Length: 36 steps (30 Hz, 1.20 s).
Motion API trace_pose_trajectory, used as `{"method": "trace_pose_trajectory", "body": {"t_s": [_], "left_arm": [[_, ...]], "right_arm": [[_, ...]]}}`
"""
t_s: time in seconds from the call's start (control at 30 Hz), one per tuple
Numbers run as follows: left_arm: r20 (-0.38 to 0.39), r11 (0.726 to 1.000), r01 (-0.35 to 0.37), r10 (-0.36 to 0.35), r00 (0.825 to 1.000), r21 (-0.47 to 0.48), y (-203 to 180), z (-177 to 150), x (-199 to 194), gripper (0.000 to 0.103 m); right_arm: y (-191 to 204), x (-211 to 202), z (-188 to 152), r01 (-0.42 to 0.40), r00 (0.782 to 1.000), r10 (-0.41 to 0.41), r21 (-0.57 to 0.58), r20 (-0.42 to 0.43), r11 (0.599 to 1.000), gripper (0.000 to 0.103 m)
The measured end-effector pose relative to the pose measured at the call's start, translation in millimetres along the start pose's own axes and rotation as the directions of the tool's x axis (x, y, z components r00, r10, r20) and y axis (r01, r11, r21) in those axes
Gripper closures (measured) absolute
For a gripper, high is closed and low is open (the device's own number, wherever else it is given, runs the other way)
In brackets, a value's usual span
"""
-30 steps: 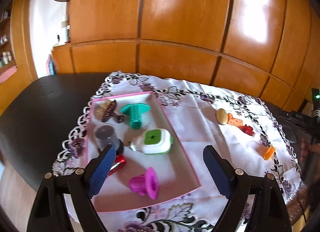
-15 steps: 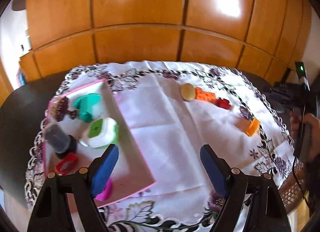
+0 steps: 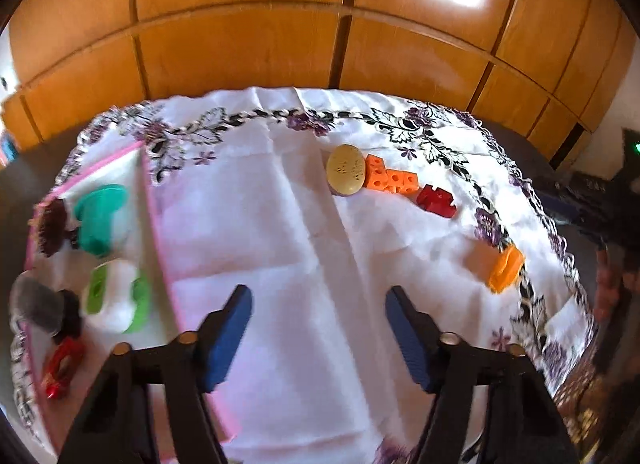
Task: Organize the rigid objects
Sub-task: 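Reach the left tool to the yellow oval sponge and grasp it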
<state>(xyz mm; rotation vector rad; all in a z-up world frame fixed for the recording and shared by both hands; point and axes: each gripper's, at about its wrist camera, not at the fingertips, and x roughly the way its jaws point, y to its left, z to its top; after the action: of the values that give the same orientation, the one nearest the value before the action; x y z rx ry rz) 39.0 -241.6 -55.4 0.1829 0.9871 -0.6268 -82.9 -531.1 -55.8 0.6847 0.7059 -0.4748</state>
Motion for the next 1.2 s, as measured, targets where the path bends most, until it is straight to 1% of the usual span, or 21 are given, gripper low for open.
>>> {"method": "trace_pose_trajectory", "body": {"t_s": [0.07, 0.23, 0.3, 0.43, 0.53, 0.6, 0.67, 0.7, 0.73, 0.8, 0.9, 0.93, 0.97, 1.0, 1.07, 1.13, 1.2], "left_arm": [[-0.014, 1.0, 0.004, -0.004, 1.0, 0.007, -3.9, 9.8, 10.1, 0.049], [-0.008, 0.999, -0.006, 0.007, 1.0, 0.035, -11.0, 37.7, 34.0, 0.049], [-0.023, 0.999, 0.006, -0.005, 1.0, 0.047, -12.4, 51.2, 48.1, 0.049], [-0.029, 0.998, 0.0, 0.002, 1.0, 0.07, -17.0, 76.4, 72.7, 0.047], [-0.034, 0.994, -0.02, 0.024, 0.999, 0.109, -22.5, 91.9, 92.8, 0.047], [-0.056, 0.989, -0.024, 0.033, 0.998, 0.145, -26.0, 99.9, 108.8, 0.047], [-0.075, 0.983, -0.009, 0.024, 0.997, 0.185, -31.5, 105.5, 123.9, 0.047], [-0.077, 0.979, -0.013, 0.029, 0.997, 0.203, -33.6, 106.8, 128.9, 0.046], [-0.068, 0.977, -0.003, 0.018, 0.998, 0.213, -34.1, 108.9, 131.7, 0.046], [-0.081, 0.976, 0.026, -0.009, 0.997, 0.215, -34.4, 113.3, 135.3, 0.046], [-0.133, 0.98, 0.056, -0.03, 0.991, 0.192, -34.2, 120.5, 140.1, 0.045], [-0.149, 0.98, 0.067, -0.039, 0.988, 0.188, -34.7, 122.2, 141.3, 0.043], [-0.165, 0.979, 0.081, -0.05, 0.985, 0.185, -34.4, 123.0, 143.0, 0.039], [-0.167, 0.98, 0.084, -0.054, 0.985, 0.183, -34.6, 122.3, 143.9, 0.036], [-0.16, 0.983, 0.096, -0.071, 0.985, 0.158, -29.8, 119.6, 143.4, 0.034], [-0.155, 0.985, 0.122, -0.103, 0.983, 0.123, -23.4, 115.3, 142.1, 0.038], [-0.128, 0.979, 0.161, -0.145, 0.981, 0.126, -21.6, 108.9, 138.0, 0.055]], "right_arm": [[1.9, 0.7, -0.3, -0.005, 1.0, 0.005, -0.009, -0.004, 1.0, 0.068], [5.8, 3.8, -1.1, -0.028, 0.999, 0.027, -0.022, -0.024, 0.999, 0.067], [7.7, 5.3, -1.7, -0.04, 0.999, 0.039, -0.027, -0.035, 0.999, 0.067], [12.0, 8.1, -3.6, -0.068, 0.996, 0.065, -0.038, -0.056, 0.997, 0.067], [13.6, 8.7, -4.2, -0.089, 0.994, 0.086, -0.038, -0.064, 0.995, 0.067], [12.9, 8.7, -4.9, -0.111, 0.991, 0.109, -0.026, -0.073, 0.993, 0.067], [12.0, 8.6, -5.1, -0.127, 0.989, 0.126, -0.016, -0.078, 0.992, 0.067], [11.8, 8.2, -5.4, -0.136, 0.988, 0.134, -0.012, -0.08, 0.991, 0.067], [11.7, 7.8, -6.1, -0.142, 0.987, 0.141, -0.009, -0.081, 0.99, 0.067], [12.3, 8.9, -7.6, -0.137, 0.987, 0.136, -0.013, -0.087, 0.99, 0.067], [10.0, 17.5, -10.4, -0.107, 0.986, 0.106, -0.002, -0.126, 0.994, 0.067], [7.1, 21.1, -11.2, -0.09, 0.986, 0.09, 0.008, -0.143, 0.996, 0.067], [3.0, 22.7, -11.2, -0.076, 0.986, 0.079, 0.025, -0.15, 0.997, 0.067], [-0.5, 22.9, -10.4, -0.063, 0.987, 0.069, 0.042, -0.147, 0.997, 0.067], [-4.5, 19.0, -8.1, -0.036, 0.993, 0.041, 0.051, -0.115, 0.998, 0.067], [-8.6, 15.7, -6.6, -0.036, 0.994, 0.042, 0.064, -0.097, 0.997, 0.067], [-12.3, 11.7, -6.1, -0.049, 0.995, 0.056, 0.079, -0.085, 0.996, 0.067]]}}
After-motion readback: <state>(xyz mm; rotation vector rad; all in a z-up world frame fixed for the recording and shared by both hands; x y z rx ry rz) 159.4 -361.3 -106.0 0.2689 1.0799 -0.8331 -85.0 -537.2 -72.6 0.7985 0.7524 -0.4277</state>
